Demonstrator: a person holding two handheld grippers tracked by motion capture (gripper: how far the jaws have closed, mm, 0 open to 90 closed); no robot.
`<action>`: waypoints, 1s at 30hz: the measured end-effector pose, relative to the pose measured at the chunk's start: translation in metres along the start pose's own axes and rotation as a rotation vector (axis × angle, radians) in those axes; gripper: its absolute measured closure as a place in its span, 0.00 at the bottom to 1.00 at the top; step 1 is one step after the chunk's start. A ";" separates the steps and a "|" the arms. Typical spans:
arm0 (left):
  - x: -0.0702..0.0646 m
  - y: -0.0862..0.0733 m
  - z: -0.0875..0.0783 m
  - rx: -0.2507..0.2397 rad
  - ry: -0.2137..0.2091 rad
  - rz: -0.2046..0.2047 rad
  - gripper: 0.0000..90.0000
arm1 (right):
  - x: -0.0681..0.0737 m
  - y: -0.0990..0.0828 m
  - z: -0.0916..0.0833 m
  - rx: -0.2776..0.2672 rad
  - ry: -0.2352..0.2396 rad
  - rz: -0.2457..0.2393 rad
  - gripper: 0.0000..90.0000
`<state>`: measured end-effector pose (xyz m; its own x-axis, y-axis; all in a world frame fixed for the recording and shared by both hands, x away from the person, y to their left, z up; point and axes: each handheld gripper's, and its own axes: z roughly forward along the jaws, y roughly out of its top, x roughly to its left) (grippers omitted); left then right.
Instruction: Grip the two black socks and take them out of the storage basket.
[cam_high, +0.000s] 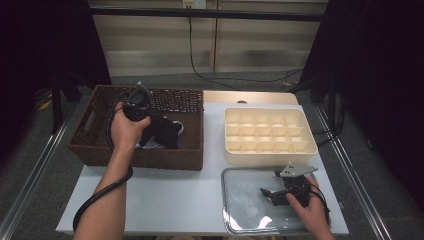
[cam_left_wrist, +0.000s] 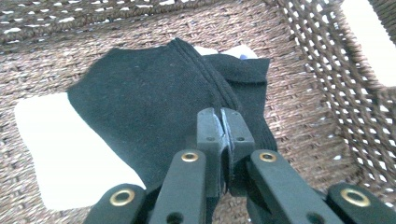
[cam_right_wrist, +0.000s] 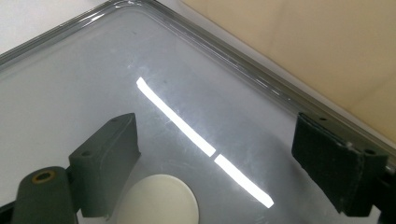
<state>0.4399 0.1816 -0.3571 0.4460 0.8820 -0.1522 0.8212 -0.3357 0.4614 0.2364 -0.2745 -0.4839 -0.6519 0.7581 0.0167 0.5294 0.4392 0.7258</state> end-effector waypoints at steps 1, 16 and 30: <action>0.001 0.001 -0.003 0.000 0.003 0.005 0.97 | 0.000 0.000 0.000 -0.002 0.001 -0.002 0.16; 0.007 0.017 -0.052 -0.028 -0.012 0.011 0.97 | 0.000 0.000 0.000 -0.003 0.001 0.002 0.16; 0.004 0.027 -0.076 -0.029 -0.041 0.026 0.97 | 0.000 0.000 0.000 -0.005 0.000 0.000 0.16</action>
<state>0.4370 0.2014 -0.2786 0.4813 0.8589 -0.1752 0.7991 -0.3478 0.4903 0.2366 -0.2744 -0.4841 -0.6520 0.7580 0.0171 0.5268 0.4366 0.7293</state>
